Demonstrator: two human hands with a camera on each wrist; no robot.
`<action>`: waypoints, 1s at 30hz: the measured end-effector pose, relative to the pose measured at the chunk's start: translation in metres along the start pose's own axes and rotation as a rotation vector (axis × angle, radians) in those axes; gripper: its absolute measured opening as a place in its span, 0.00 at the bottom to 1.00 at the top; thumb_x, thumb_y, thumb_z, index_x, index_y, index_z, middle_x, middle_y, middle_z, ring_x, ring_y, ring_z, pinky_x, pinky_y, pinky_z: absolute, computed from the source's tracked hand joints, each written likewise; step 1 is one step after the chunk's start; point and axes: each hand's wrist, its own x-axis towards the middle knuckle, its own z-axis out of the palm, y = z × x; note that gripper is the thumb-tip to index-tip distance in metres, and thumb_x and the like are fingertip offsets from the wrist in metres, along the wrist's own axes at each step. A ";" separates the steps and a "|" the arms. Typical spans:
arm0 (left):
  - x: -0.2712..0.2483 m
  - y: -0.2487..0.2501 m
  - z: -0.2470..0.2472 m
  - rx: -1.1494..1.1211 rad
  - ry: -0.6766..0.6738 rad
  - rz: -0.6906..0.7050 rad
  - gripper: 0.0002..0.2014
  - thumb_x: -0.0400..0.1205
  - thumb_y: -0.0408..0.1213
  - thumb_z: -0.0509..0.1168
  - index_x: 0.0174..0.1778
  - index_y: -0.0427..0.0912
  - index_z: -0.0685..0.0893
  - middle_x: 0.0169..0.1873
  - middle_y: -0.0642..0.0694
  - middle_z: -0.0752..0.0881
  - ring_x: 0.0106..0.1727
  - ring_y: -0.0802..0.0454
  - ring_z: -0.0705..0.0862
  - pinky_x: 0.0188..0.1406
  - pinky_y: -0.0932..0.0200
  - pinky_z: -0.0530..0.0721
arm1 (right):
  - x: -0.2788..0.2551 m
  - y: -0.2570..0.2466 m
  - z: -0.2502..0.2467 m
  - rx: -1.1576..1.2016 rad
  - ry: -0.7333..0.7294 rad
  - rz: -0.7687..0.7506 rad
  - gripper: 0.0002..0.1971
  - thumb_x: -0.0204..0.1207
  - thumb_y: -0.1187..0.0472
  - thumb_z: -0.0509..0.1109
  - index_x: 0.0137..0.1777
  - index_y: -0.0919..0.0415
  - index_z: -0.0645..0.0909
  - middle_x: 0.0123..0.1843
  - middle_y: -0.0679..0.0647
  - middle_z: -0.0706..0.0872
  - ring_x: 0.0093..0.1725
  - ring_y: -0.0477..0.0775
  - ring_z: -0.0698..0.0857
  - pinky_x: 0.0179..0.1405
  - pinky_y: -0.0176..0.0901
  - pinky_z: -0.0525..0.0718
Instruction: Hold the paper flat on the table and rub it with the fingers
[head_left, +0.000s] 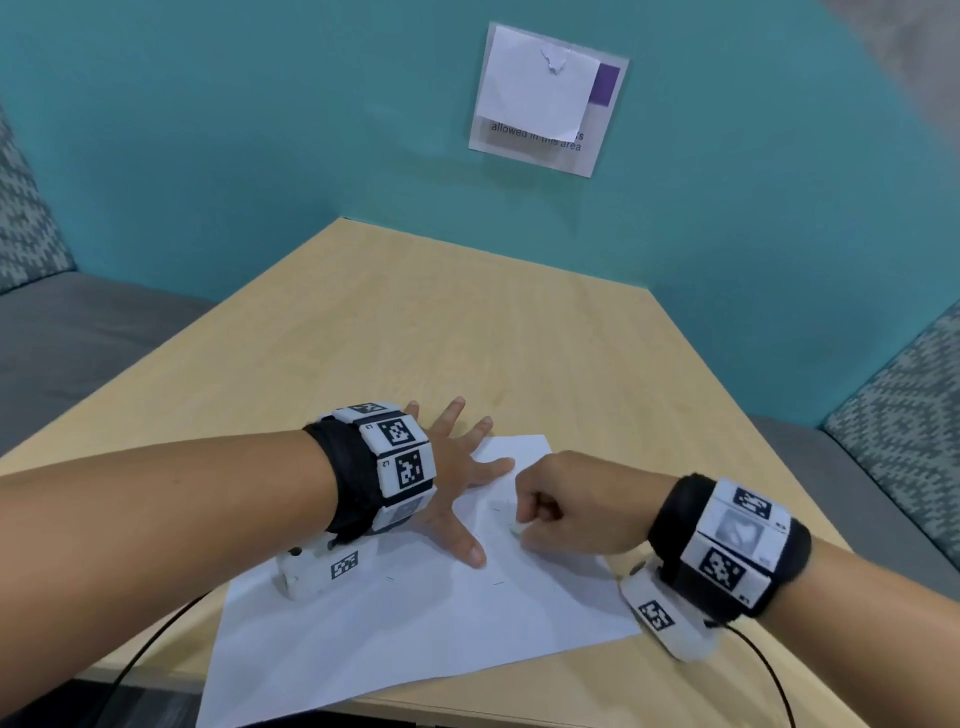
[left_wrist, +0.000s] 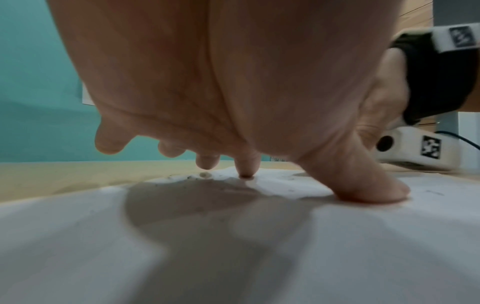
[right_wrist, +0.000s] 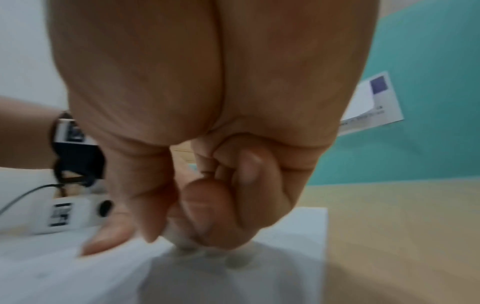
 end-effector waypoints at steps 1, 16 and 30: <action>0.000 0.000 0.000 0.000 -0.001 0.002 0.57 0.67 0.81 0.60 0.84 0.68 0.34 0.85 0.50 0.27 0.81 0.36 0.21 0.74 0.17 0.36 | 0.002 0.004 -0.003 0.001 0.016 0.017 0.05 0.76 0.55 0.71 0.46 0.55 0.83 0.33 0.41 0.79 0.31 0.41 0.75 0.33 0.33 0.73; 0.002 0.032 -0.019 -0.006 0.012 0.092 0.50 0.72 0.73 0.66 0.85 0.72 0.43 0.87 0.48 0.34 0.84 0.33 0.28 0.75 0.17 0.40 | -0.005 0.005 -0.003 0.052 0.006 0.032 0.04 0.76 0.58 0.70 0.46 0.57 0.82 0.34 0.47 0.80 0.31 0.46 0.75 0.32 0.35 0.73; 0.006 0.028 -0.014 -0.037 0.020 0.082 0.51 0.70 0.75 0.66 0.83 0.75 0.43 0.86 0.47 0.32 0.82 0.31 0.25 0.74 0.16 0.39 | -0.003 0.003 -0.007 0.032 -0.035 0.010 0.04 0.77 0.57 0.71 0.42 0.51 0.79 0.32 0.42 0.78 0.30 0.42 0.75 0.34 0.35 0.74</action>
